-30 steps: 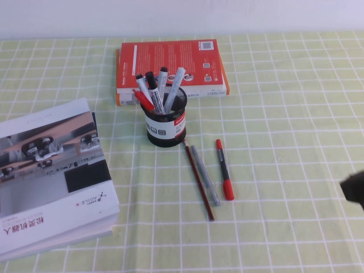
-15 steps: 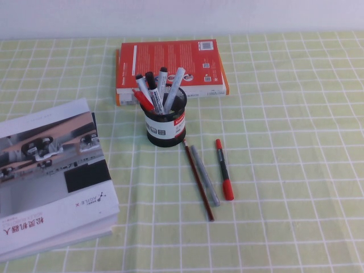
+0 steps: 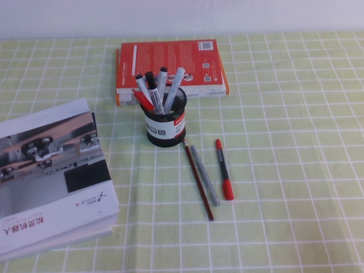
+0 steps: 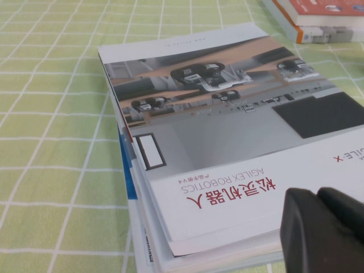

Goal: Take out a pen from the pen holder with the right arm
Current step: 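Take a marker out of the pen holder and lay it on the table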

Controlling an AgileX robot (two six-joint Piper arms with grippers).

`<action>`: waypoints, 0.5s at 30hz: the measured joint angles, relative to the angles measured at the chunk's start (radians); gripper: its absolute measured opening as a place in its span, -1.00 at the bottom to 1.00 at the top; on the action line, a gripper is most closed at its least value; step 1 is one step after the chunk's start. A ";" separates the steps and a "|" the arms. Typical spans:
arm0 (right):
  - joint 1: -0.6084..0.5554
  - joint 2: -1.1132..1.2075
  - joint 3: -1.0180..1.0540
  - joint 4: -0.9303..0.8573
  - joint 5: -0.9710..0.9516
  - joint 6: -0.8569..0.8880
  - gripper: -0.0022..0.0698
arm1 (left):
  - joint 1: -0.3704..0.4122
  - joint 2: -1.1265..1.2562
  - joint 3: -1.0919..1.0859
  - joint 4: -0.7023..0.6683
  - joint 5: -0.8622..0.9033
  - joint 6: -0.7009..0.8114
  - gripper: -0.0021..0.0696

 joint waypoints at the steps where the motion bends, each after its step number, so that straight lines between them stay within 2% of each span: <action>1: -0.002 -0.020 0.025 0.000 -0.017 0.000 -0.97 | 0.000 0.000 0.000 0.000 0.000 0.000 -0.96; 5: -0.008 -0.119 0.112 0.003 -0.059 0.000 -0.97 | 0.000 0.000 0.000 0.000 0.000 0.000 -0.96; 15: -0.109 -0.321 0.122 -0.004 -0.016 0.000 -0.97 | 0.000 0.000 0.000 0.000 0.000 0.000 -0.96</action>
